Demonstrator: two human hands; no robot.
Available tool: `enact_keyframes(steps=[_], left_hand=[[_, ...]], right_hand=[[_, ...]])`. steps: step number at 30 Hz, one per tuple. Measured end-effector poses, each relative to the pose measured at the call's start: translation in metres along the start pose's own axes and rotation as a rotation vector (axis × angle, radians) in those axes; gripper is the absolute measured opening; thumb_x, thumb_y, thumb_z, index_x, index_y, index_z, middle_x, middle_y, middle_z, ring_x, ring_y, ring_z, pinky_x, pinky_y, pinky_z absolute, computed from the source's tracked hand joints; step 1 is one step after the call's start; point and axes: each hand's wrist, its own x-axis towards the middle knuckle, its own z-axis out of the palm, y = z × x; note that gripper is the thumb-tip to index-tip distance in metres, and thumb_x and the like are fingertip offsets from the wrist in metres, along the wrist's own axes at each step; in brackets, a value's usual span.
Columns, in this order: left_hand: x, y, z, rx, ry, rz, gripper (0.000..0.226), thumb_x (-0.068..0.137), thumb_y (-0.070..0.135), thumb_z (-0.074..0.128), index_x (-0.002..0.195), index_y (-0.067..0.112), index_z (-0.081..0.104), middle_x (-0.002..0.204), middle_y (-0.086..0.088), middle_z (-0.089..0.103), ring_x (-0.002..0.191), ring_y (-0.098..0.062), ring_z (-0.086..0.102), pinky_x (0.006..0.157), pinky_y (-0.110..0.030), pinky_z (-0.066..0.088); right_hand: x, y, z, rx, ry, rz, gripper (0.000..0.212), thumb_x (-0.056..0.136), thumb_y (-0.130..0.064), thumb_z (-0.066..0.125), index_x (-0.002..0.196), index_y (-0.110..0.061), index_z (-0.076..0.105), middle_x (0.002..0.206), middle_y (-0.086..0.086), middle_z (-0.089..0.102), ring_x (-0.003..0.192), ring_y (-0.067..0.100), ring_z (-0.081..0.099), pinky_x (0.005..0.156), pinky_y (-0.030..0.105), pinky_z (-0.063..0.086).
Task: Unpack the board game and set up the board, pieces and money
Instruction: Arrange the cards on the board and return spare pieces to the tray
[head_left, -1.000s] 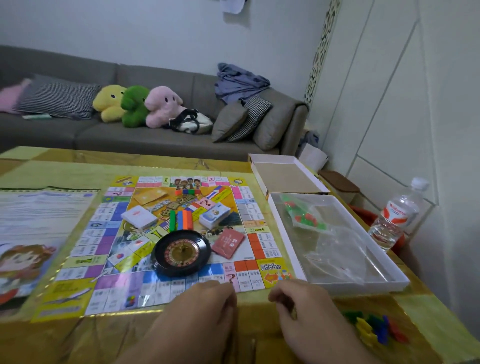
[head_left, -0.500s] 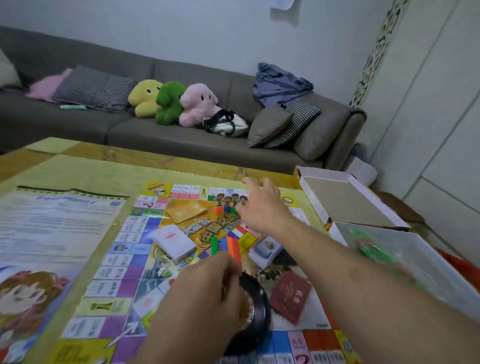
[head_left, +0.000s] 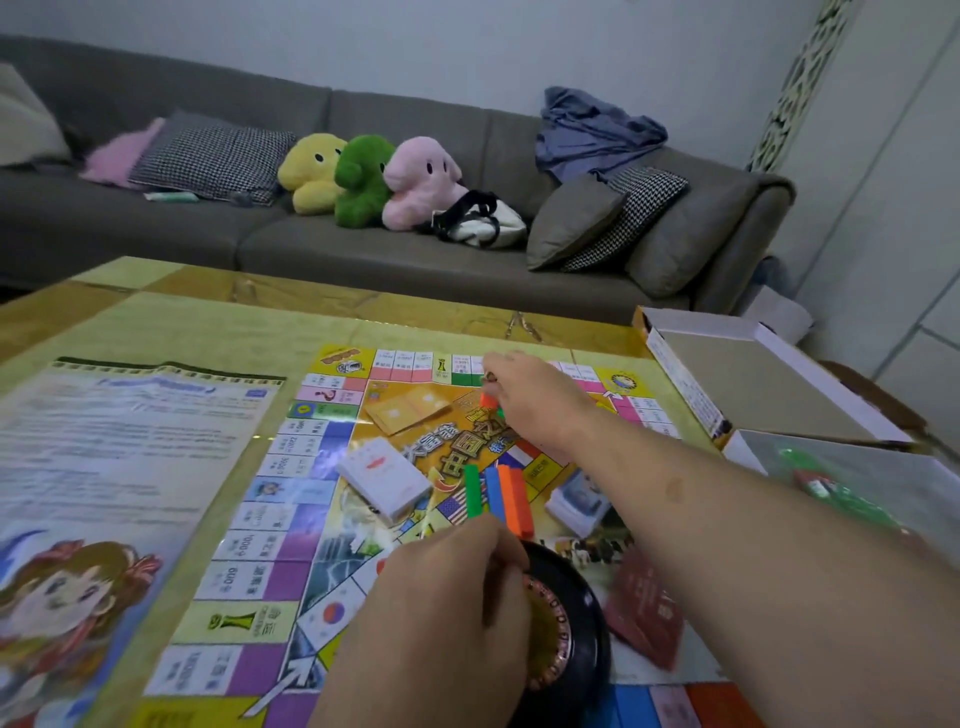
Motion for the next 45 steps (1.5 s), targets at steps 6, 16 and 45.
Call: enact_keyframes(steps=[6,16,45], left_hand=[[-0.002,0.016,-0.004,-0.264,0.145,-0.2,0.011,0.097,0.028,0.065,0.092,0.037,0.069,0.087,0.023,0.069,0.079,0.001,0.068,0.074,-0.034,0.06],[-0.049,0.081,0.034,-0.56,-0.424,-0.149,0.014,0.098,0.021,0.067,0.104,0.019,0.08,0.098,-0.002,0.08,0.089,-0.02,0.078,0.078,-0.037,0.065],[-0.028,0.102,0.164,-0.005,-0.224,0.013,0.011,0.089,0.031,0.08,0.099,0.035,0.083,0.08,0.015,0.075,0.071,0.003,0.066,0.056,-0.015,0.052]], right_hand=[[-0.086,-0.013,-0.087,0.464,0.08,0.089,0.027,0.103,-0.034,0.064,0.087,-0.012,0.062,0.077,0.009,0.064,0.065,0.026,0.062,0.057,0.043,0.048],[-0.298,-0.029,-0.092,0.741,-0.146,0.327,0.021,0.105,-0.032,0.053,0.086,-0.026,0.061,0.081,0.0,0.065,0.073,0.024,0.065,0.064,0.047,0.058],[-0.342,0.066,-0.101,0.179,-0.084,0.435,0.011,0.096,-0.017,0.074,0.098,-0.027,0.07,0.112,-0.002,0.067,0.094,0.017,0.063,0.077,0.031,0.058]])
